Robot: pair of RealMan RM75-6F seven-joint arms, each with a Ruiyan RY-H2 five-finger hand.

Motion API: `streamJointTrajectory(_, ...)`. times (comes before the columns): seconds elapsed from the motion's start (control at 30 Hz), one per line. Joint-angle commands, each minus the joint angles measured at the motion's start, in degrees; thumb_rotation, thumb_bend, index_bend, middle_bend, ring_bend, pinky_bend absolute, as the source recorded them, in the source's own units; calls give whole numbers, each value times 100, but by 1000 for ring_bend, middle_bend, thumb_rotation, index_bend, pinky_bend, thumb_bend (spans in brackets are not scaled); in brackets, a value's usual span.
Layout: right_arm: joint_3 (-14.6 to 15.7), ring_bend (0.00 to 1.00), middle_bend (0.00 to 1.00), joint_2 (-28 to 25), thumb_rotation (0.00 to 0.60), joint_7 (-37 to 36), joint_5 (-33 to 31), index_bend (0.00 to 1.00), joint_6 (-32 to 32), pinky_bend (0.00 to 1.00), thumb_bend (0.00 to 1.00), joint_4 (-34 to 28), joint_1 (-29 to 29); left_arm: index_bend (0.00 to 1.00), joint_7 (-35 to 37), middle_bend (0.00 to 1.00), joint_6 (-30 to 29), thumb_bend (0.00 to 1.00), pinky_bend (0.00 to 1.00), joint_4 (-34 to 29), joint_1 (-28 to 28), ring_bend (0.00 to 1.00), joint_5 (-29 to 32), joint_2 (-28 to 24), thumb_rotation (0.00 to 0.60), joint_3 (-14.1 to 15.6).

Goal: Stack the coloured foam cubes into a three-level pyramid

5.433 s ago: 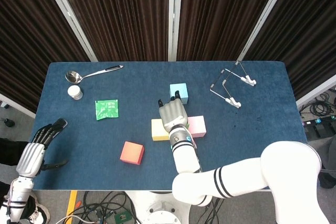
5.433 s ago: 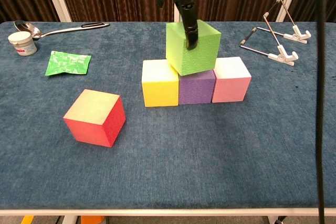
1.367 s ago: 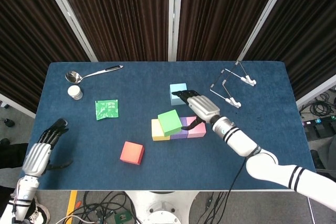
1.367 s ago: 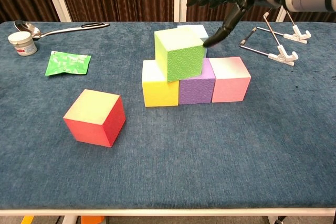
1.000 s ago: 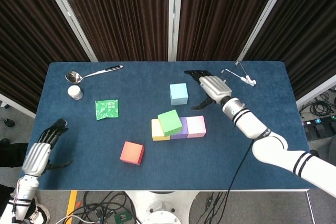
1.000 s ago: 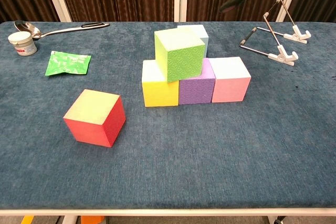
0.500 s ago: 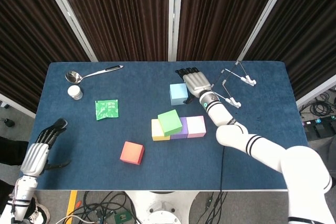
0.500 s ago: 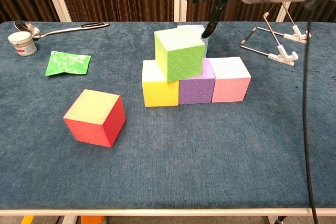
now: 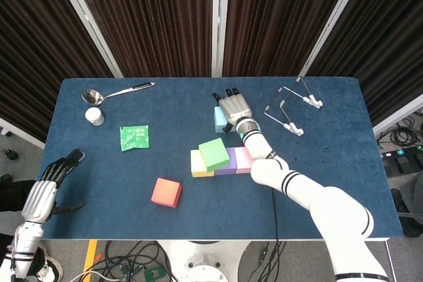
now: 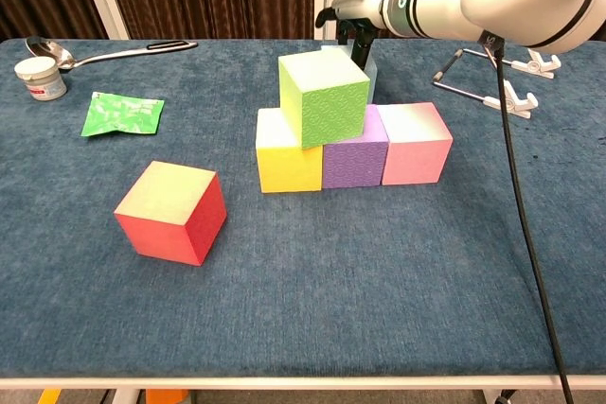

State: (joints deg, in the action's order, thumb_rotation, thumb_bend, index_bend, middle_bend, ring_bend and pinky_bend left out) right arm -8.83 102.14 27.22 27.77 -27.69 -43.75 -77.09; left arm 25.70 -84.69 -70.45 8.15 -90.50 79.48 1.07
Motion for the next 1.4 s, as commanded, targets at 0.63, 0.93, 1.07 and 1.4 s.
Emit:
streamJointTrajectory(0.63,26,32,541,-3484,600,2144,-1780,0,-2275,0,127,-5400,-446,146,-139,87,-68,0,76,-244,87,0,-142,-41,600,-33)
streamJointTrajectory(0.93,270,32,541,-4093,600,2341,-1995,0,-2321,0,129,-6131,-447,146,-249,87,-64,0,76,-351,137,0,-170,-14,600,-53)
streamJointTrajectory(1.07,339,34,545,-4182,600,2185,-1722,0,-2288,0,129,-6354,-304,146,-278,87,-49,0,76,-363,147,0,-162,-12,600,-53)
streamJointTrajectory(1.4,468,109,620,-4033,600,1771,-1519,0,-2976,0,109,-6973,100,146,-273,87,-35,0,76,-363,166,0,-169,-19,600,-42)
